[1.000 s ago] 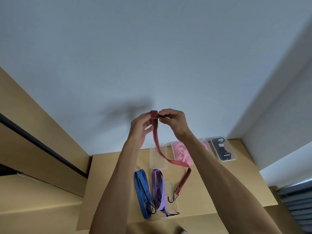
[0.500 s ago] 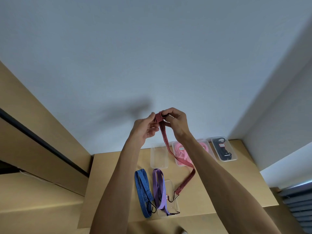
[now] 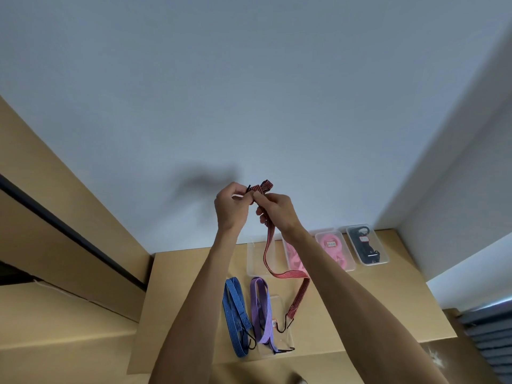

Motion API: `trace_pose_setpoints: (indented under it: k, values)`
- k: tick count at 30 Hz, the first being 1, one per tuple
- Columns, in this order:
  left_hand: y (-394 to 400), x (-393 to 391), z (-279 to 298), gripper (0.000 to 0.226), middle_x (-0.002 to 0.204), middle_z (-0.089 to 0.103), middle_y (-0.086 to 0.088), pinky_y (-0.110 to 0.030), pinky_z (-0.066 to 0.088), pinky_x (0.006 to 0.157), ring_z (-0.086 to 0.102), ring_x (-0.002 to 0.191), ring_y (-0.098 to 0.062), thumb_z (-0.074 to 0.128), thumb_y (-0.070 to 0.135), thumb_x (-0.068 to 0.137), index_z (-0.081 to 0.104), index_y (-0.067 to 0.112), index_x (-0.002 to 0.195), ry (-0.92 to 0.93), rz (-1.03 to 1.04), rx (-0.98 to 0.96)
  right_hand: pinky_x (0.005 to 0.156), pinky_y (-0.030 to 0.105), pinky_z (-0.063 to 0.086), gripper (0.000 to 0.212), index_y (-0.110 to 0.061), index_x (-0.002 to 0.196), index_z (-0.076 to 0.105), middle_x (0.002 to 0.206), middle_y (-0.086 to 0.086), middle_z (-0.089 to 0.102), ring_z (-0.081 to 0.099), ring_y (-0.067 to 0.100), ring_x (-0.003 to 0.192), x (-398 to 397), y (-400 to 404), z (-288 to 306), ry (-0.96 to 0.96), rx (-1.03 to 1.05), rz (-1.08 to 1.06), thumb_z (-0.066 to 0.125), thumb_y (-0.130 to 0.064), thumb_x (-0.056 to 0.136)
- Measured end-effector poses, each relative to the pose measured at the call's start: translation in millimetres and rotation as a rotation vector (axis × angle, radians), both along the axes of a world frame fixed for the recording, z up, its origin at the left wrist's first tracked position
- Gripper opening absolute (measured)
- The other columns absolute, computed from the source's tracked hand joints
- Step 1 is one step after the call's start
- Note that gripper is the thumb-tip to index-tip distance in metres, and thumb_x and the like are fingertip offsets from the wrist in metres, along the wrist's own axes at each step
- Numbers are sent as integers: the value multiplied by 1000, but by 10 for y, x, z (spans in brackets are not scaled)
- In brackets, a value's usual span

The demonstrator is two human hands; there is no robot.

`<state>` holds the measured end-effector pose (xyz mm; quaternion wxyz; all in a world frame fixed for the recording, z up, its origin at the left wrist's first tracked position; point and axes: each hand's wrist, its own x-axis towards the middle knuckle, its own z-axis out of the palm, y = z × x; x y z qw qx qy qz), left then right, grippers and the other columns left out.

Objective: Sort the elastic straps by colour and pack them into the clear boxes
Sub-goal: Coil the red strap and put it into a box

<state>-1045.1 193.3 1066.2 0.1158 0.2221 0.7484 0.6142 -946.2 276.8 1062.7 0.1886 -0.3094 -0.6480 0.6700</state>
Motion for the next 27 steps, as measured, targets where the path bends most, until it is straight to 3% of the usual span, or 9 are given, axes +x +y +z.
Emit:
trace_pose_setpoints:
  k: [5,8,10,13,15,18,21,24,27]
  values:
    - [-39,19,-79,18,78,61,-1,-24,49,63,61,71,-16,71,-5,81,61,8,73,400,-43,-21,52,26,50,58,-11,81,77,72,7,75,65,18,57,-32,24,107,-116,-123,-89,65,-67,73]
    - [-56,50,-129,19,84,58,-4,-17,48,70,59,75,-16,71,-11,78,62,6,76,550,-141,-29,48,24,47,49,-5,77,76,65,7,70,61,18,54,-35,62,119,-57,-109,-150,70,-54,77]
    - [-50,63,-141,17,89,61,-2,-17,52,71,63,80,-12,73,-4,78,65,10,80,390,-185,-6,49,25,47,37,-2,77,74,64,8,66,58,18,55,-11,83,101,32,-103,-173,72,-39,83]
    - [-52,69,-81,6,88,69,-6,-28,58,64,69,73,-19,67,21,89,66,15,90,-211,-151,71,57,25,51,13,-12,84,76,73,4,72,65,17,62,29,121,98,134,-76,-108,70,-23,88]
    - [-67,14,-42,31,80,71,-12,-28,53,53,65,59,-20,57,40,97,68,12,97,-448,-163,47,62,26,55,11,-11,98,73,79,4,75,69,18,67,53,127,75,158,-32,-77,69,-16,89]
    - [-94,-51,-3,51,68,68,-12,-24,45,47,58,50,-19,51,54,98,70,7,96,-562,-192,-25,70,28,57,22,-3,109,66,87,8,74,70,18,73,105,125,50,158,36,-34,69,-6,88]
    - [-148,-78,21,53,76,74,-17,-25,49,49,62,53,-19,58,53,96,71,2,96,-643,-236,-120,74,22,54,24,-5,107,67,96,5,71,69,13,78,137,98,39,185,67,26,68,4,85]
    - [-171,-68,38,38,83,73,-21,-25,53,55,66,59,-19,69,39,93,72,1,97,-726,-233,-33,81,28,57,32,-7,113,67,106,10,69,68,16,86,147,76,5,181,73,4,68,6,83]
    - [-169,-86,50,18,83,73,-18,-22,53,57,68,63,-18,75,18,87,71,2,91,-674,-126,50,78,37,59,40,-7,119,64,105,15,68,70,21,77,142,31,-34,95,76,-40,74,0,81]
